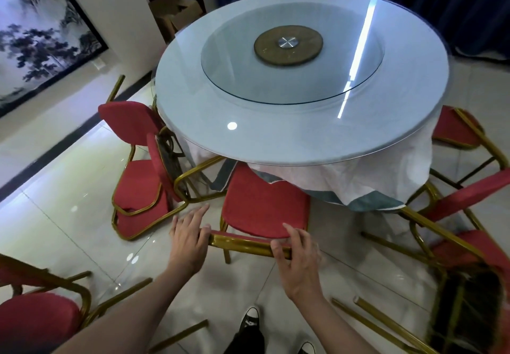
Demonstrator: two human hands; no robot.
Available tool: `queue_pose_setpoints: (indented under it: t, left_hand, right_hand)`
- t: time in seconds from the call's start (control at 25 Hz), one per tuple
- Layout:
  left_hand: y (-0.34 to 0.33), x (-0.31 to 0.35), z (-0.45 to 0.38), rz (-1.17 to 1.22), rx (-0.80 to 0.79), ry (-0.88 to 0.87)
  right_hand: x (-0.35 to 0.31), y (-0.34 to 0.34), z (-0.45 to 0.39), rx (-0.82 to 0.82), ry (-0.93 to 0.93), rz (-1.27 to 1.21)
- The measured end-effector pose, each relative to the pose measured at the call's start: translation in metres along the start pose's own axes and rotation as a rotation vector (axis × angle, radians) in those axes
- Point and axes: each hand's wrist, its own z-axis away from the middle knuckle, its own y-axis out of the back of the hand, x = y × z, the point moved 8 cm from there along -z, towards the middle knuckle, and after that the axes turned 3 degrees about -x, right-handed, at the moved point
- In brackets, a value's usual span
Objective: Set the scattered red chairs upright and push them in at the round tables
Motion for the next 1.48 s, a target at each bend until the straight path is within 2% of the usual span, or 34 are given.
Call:
queue_pose_setpoints:
  t: [0.72,1.0,1.08,1.24,1.48]
  left_hand:
    - [0.052,-0.079,-0.091,0.019,-0.082,-0.071]
    - [0.061,-0.088,-0.103,0.014,-0.109,-0.094]
    - [0.061,-0.087,-0.102,-0.018,-0.118,-0.109]
    - [0.064,-0.087,-0.096,-0.101,-0.126,-0.155]
    - [0.090,-0.041,-0.091,-0.087,-0.046,-0.211]
  right_hand:
    - [-0.089,-0.076,-0.037,-0.047,-0.084,-0.003]
    - [-0.097,-0.091,-0.044,-0.067,-0.098,0.012]
    - [-0.099,-0.087,-0.041,-0.069,-0.087,0.059]
    - [-0.109,-0.074,-0.042,-0.098,-0.018,0.307]
    - [-0.142,-0.032,-0.062,-0.007,0.058,0.433]
